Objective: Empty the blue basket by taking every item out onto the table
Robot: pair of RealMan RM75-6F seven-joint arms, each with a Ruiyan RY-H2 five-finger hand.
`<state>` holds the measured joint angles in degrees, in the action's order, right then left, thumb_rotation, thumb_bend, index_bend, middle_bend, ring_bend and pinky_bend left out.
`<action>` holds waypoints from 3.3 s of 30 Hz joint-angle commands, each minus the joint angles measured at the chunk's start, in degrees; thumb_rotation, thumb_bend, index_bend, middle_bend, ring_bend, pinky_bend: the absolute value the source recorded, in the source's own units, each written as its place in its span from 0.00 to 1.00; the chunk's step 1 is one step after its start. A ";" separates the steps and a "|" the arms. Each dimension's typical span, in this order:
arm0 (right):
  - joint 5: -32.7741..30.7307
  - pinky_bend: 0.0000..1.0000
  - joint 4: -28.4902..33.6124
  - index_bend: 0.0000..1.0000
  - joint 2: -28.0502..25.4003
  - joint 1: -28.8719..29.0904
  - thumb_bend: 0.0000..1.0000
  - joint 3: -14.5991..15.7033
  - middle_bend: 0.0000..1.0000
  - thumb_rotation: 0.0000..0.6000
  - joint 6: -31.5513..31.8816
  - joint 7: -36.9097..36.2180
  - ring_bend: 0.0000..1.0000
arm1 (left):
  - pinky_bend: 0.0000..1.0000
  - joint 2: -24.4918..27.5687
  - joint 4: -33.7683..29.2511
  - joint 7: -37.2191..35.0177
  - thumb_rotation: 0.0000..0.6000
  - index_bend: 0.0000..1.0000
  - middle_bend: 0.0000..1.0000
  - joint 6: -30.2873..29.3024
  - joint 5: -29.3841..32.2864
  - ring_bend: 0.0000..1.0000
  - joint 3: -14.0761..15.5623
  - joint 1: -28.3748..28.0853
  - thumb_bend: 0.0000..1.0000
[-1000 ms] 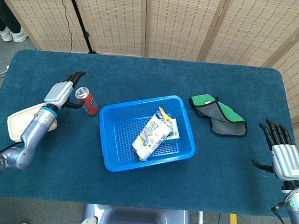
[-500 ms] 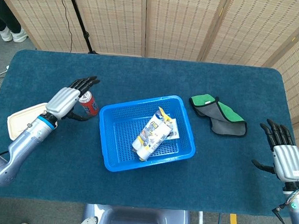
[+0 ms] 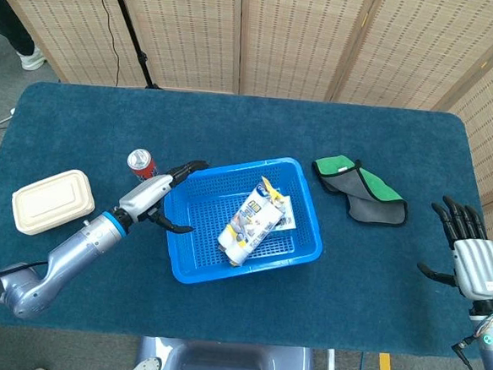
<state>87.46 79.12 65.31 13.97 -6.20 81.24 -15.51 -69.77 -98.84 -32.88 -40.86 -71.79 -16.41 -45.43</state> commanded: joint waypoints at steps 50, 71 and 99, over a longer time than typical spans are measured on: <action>-0.99 0.00 -0.60 0.00 -2.06 -0.53 0.00 -0.84 0.00 1.00 0.38 -6.13 0.00 | 0.01 -33.23 14.46 35.14 1.00 0.00 0.00 -11.95 58.72 0.00 -7.28 -23.53 0.14; -0.69 0.00 0.12 0.00 -2.37 -0.50 0.00 -0.65 0.00 1.00 0.07 -6.39 0.00 | 0.48 -35.58 11.66 41.76 1.00 0.39 0.18 -22.77 58.03 0.30 -13.81 -20.10 0.71; 1.60 0.00 2.63 0.00 -1.91 -0.42 0.00 0.22 0.00 1.00 1.23 -2.97 0.00 | 0.48 3.26 -17.54 35.46 1.00 0.40 0.21 -21.62 36.52 0.32 -10.58 7.95 0.70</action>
<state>89.01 81.70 63.41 13.56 -6.00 82.42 -18.53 -68.51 -115.39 4.35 -63.60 -33.18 -28.45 -39.58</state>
